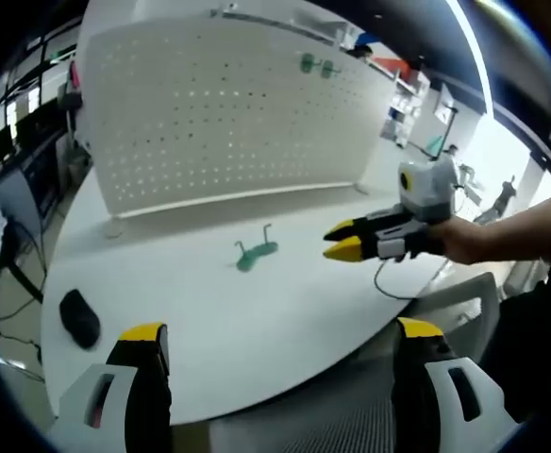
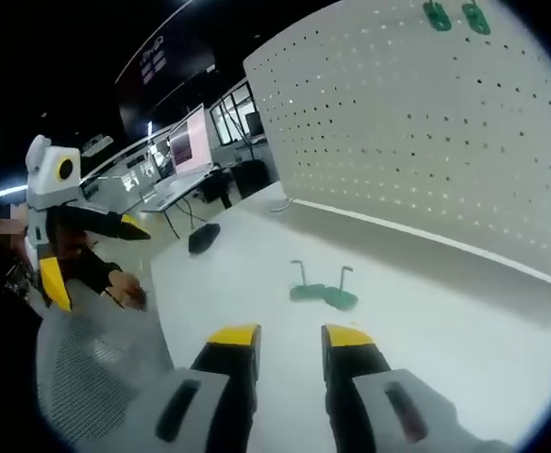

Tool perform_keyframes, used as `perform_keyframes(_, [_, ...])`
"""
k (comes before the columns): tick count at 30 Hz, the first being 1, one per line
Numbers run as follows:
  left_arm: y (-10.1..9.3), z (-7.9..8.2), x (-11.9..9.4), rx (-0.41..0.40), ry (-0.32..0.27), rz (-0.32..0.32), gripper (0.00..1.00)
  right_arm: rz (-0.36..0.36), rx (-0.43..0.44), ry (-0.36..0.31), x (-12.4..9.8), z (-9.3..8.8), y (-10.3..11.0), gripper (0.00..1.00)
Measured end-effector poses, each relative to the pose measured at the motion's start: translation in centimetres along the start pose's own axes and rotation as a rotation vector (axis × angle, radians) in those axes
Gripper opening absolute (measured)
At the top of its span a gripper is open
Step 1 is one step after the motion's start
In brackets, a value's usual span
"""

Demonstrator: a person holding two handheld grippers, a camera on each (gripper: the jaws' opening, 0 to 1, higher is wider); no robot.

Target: Insert the hook assembly into the mounting plate slot until the hook locks in place.

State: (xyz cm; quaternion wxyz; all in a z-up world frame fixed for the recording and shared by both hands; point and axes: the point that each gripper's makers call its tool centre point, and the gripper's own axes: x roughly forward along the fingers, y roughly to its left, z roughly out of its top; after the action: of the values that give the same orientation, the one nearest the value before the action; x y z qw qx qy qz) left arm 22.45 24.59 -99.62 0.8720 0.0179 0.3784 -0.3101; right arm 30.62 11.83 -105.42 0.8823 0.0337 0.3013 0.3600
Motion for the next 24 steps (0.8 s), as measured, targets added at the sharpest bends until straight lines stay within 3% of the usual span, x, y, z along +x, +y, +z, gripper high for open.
perform_keyframes(9, [0.5,-0.3,0.2,-0.012,0.012,0.010,1.00,-0.012,-0.044,0.037,3.9,1.0,-2.1,0.23])
perform_keyframes(11, [0.6,-0.4,0.2,-0.013,0.016,0.011,1.00,-0.033,-0.112,0.062,4.3,0.7,-2.7,0.23])
perform_keyframes(15, [0.8,-0.5,0.4,-0.018,0.022,0.012,1.00,-0.022,-0.067,0.069,5.4,0.4,-2.7,0.23])
perform_keyframes(24, [1.6,-0.7,0.5,-0.031,0.029,0.034,1.00,-0.083,-0.029,0.070,7.3,0.6,-3.6,0.22])
